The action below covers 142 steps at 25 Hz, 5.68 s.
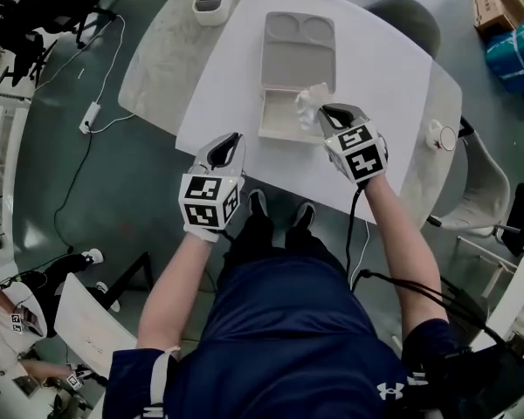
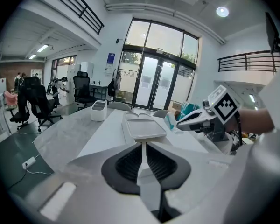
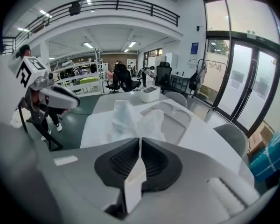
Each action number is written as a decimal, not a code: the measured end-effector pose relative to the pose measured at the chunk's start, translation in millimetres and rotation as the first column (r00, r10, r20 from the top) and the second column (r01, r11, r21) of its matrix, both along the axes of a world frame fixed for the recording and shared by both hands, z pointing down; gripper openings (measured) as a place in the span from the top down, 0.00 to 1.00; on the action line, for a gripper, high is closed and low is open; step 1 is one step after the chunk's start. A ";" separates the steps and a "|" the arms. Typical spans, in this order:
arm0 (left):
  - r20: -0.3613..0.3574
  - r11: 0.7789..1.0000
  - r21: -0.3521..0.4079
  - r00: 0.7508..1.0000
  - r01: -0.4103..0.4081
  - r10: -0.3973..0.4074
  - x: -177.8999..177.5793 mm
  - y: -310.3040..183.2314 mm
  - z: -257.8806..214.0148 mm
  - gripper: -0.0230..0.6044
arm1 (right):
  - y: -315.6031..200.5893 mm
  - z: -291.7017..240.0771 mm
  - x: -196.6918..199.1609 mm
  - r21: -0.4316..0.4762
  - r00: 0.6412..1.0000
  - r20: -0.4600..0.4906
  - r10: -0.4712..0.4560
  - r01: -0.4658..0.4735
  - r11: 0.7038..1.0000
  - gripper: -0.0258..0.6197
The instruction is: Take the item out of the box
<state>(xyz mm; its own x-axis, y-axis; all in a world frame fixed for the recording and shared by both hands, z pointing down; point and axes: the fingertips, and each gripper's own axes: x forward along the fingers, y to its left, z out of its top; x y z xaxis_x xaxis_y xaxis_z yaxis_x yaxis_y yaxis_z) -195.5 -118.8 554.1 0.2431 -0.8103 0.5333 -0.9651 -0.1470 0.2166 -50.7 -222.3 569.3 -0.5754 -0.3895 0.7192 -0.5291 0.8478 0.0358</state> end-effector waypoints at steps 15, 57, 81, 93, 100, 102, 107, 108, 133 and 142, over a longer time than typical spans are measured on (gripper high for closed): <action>0.027 0.990 0.116 0.996 -0.082 0.080 25.9 -30.0 -59.6 0.91 | -0.5 -79.2 82.9 0.070 0.946 0.195 0.259 -0.276 0.958 0.93; 0.045 0.990 -0.079 0.991 -0.121 0.125 57.2 -47.9 14.3 0.91 | -9.2 74.0 200.4 -0.176 0.828 0.042 0.559 -0.544 0.820 0.93; 0.026 0.982 -0.138 0.991 -0.130 0.135 70.1 -53.1 46.1 0.91 | -3.6 136.9 211.3 -0.257 0.821 -0.067 0.567 -0.563 0.785 0.88; 0.029 0.989 -0.095 0.993 -0.110 0.113 69.0 -52.2 30.7 0.91 | -13.0 110.3 220.0 -0.212 0.801 -0.013 0.598 -0.587 0.781 0.88; 0.033 0.997 -0.007 0.997 -0.075 0.075 55.1 -58.4 -6.4 0.91 | -31.4 25.8 210.9 -0.124 0.758 0.189 0.624 -0.612 0.781 0.91; 0.031 0.998 0.032 0.998 -0.061 0.060 50.5 -61.3 -22.2 0.91 | -37.0 -7.9 200.5 -0.078 0.761 0.261 0.594 -0.597 0.798 0.91; 0.020 0.993 0.108 0.999 -0.042 0.040 43.3 -67.3 -59.1 0.91 | -38.5 -65.6 166.5 -0.033 0.792 0.348 0.502 -0.525 0.851 0.91; 0.015 0.992 0.122 0.999 -0.038 0.037 42.6 -68.7 -66.7 0.91 | -38.7 -74.4 160.7 -0.029 0.793 0.362 0.489 -0.515 0.857 0.91; 0.083 0.875 0.480 0.996 -0.058 0.020 48.3 -82.8 -256.7 0.91 | -25.4 -290.1 113.8 0.331 0.734 0.649 0.199 -0.509 0.795 0.96; 0.110 0.823 0.564 0.994 -0.063 0.000 49.7 -88.0 -293.9 0.91 | -24.7 -331.4 100.7 0.437 0.758 0.644 0.110 -0.482 0.759 0.96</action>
